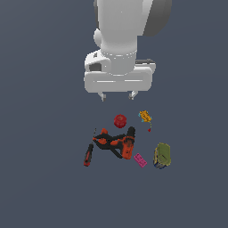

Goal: Pick up a designated object from a clutter of objects.

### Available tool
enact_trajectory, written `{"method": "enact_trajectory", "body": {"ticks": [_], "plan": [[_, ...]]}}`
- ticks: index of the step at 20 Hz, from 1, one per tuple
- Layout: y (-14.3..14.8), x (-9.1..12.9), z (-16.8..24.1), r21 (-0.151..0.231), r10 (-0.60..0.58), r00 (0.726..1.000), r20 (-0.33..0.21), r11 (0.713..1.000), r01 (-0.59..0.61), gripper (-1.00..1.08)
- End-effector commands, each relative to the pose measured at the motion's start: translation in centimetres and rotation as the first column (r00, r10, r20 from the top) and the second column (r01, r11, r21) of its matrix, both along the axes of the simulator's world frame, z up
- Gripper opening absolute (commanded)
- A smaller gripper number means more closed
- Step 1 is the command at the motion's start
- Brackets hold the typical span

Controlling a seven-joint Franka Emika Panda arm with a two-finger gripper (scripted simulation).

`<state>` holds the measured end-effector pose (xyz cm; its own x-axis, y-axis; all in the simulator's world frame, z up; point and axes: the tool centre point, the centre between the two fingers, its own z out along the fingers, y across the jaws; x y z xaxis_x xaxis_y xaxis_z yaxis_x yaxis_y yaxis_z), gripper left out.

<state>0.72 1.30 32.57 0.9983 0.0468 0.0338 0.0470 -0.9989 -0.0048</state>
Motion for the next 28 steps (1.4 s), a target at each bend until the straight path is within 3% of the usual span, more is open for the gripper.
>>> {"method": "enact_trajectory", "body": {"ticks": [1, 16, 28], "plan": [[0.0, 0.0, 0.0, 0.0, 0.0, 1.0, 0.0, 1.0, 0.0, 1.0], [-0.4, 1.4, -0.3, 0.021, -0.051, 0.999, 0.014, 0.998, 0.051, 1.0], [3.9, 5.0, -4.1, 0.011, -0.112, 0.994, 0.001, 0.994, 0.112, 1.0]]}}
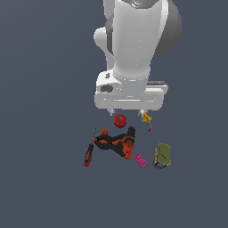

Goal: Pick up a designated object from a clutter of objects.

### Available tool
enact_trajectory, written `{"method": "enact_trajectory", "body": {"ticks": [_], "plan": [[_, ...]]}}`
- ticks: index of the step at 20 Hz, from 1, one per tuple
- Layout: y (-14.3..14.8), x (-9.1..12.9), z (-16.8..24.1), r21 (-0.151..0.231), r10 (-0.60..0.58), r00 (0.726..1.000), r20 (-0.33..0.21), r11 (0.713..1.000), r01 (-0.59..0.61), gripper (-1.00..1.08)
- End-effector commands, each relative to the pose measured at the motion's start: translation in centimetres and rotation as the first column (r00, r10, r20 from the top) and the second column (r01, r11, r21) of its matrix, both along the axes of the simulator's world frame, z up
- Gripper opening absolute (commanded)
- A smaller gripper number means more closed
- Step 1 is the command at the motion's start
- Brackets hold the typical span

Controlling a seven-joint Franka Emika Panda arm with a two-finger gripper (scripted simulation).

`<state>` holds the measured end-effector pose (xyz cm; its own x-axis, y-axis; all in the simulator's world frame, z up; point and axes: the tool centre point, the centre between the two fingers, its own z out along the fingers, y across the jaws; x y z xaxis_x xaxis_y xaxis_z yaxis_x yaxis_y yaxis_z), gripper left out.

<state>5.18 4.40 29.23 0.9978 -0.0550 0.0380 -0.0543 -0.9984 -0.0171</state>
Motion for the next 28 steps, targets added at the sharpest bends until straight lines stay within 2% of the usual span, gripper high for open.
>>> {"method": "enact_trajectory", "body": {"ticks": [1, 13, 21, 28], "plan": [[1.5, 1.0, -1.3, -0.002, -0.019, 1.0, -0.004, 1.0, 0.019, 1.0], [11.1, 5.4, -10.6, -0.012, -0.135, 0.991, -0.025, 0.991, 0.135, 1.0], [16.1, 6.3, -15.9, -0.014, -0.193, 0.981, -0.034, 0.981, 0.193, 1.0], [18.1, 6.3, -18.1, -0.015, -0.217, 0.975, -0.038, 0.976, 0.217, 1.0]]}}
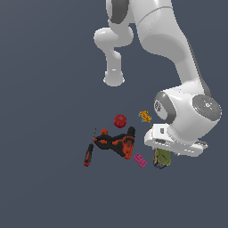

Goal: Pick up a designated object from a clutter of objects.

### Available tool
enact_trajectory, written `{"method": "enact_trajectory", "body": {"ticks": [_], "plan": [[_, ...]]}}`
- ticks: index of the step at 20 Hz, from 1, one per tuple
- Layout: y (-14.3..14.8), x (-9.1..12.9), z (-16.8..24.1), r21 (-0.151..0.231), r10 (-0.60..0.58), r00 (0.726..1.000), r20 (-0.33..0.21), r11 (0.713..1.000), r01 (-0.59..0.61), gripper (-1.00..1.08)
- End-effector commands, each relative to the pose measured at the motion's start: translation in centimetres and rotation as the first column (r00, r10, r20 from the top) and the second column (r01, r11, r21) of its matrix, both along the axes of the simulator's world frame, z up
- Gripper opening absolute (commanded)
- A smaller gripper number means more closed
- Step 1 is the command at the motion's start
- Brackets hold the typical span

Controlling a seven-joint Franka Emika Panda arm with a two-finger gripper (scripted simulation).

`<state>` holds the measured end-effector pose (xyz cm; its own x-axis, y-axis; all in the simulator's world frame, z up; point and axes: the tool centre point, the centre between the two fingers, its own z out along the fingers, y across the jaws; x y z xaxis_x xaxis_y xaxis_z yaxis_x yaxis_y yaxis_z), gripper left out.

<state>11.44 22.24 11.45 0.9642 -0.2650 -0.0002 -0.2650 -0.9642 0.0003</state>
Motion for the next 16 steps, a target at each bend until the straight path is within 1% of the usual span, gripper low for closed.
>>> {"method": "enact_trajectory", "body": {"ticks": [1, 8, 16], "plan": [[0.4, 0.1, -0.4, 0.0, -0.007, 1.0, 0.0, 1.0, 0.007, 1.0], [0.4, 0.0, -1.2, 0.0, -0.005, 1.0, -0.001, 1.0, 0.005, 1.0], [0.4, -0.1, -5.1, 0.0, -0.008, 1.0, 0.0, 1.0, 0.008, 1.0]]}}
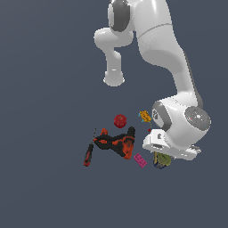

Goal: Pick up a designated object from a clutter of objects.

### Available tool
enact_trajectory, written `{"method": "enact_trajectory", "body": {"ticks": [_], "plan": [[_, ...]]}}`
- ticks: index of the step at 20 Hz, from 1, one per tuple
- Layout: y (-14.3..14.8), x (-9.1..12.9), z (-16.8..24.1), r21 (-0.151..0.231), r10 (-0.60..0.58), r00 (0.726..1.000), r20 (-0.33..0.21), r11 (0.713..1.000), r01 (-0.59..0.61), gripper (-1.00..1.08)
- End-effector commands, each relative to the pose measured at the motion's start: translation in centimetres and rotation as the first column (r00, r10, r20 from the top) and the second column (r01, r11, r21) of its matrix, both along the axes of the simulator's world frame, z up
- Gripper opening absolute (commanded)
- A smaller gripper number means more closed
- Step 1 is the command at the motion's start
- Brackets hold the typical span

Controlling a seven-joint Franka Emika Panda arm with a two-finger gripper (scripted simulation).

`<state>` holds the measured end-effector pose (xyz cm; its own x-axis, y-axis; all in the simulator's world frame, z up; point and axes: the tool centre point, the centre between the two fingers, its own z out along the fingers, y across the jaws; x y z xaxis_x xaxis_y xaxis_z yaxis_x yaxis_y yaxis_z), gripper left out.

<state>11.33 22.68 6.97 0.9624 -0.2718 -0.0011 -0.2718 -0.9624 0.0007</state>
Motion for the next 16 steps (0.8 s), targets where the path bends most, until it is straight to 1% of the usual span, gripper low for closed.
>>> {"method": "enact_trajectory", "body": {"ticks": [1, 6, 7, 16], "plan": [[0.01, 0.02, -0.89, 0.0, -0.001, 1.0, 0.001, 1.0, 0.001, 1.0], [0.07, 0.16, -1.07, 0.0, -0.001, 1.0, 0.001, 1.0, 0.001, 1.0], [0.07, 0.16, -1.07, 0.0, -0.001, 1.0, 0.001, 1.0, 0.001, -1.0], [0.07, 0.16, -1.07, 0.0, -0.001, 1.0, 0.001, 1.0, 0.001, -1.0]]}}
